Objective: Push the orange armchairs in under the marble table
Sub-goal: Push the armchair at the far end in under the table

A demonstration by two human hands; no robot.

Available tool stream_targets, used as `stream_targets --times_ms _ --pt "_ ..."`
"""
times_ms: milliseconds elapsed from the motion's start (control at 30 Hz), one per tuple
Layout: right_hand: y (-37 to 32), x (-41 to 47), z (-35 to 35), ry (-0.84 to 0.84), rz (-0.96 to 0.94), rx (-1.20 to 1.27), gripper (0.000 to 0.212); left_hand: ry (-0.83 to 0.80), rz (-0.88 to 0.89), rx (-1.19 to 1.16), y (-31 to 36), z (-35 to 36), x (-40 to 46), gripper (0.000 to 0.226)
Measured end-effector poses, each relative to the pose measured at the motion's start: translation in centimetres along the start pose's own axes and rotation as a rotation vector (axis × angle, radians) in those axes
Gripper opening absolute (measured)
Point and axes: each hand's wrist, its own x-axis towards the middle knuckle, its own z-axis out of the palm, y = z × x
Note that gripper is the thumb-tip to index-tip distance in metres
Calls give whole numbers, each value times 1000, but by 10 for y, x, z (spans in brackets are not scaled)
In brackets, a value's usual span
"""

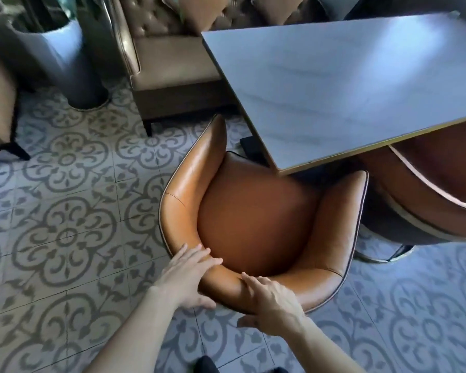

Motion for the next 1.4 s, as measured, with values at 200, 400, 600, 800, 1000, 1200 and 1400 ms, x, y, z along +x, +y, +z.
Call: stream_targets --times_ms 200,400,600,800,1000,1200,1400 --pt "0 -2 9 134 -25 -37 94 29 33 41 -2 13 9 84" --pt "1 -4 9 172 -52 -86 84 90 27 94 2 20 5 77" --pt "5 -11 -1 141 -95 -109 66 112 0 127 12 25 3 75" --pt "34 -24 -2 95 -144 -115 57 124 -40 62 48 39 0 74" --pt "88 -46 -9 -1 -192 -111 57 123 -106 -23 110 63 -1 74" --pt "164 -66 -20 -88 -251 -152 63 150 -176 -130 192 85 6 77" --pt "242 -83 -26 -77 -278 -151 50 146 -214 -193 273 117 25 81"
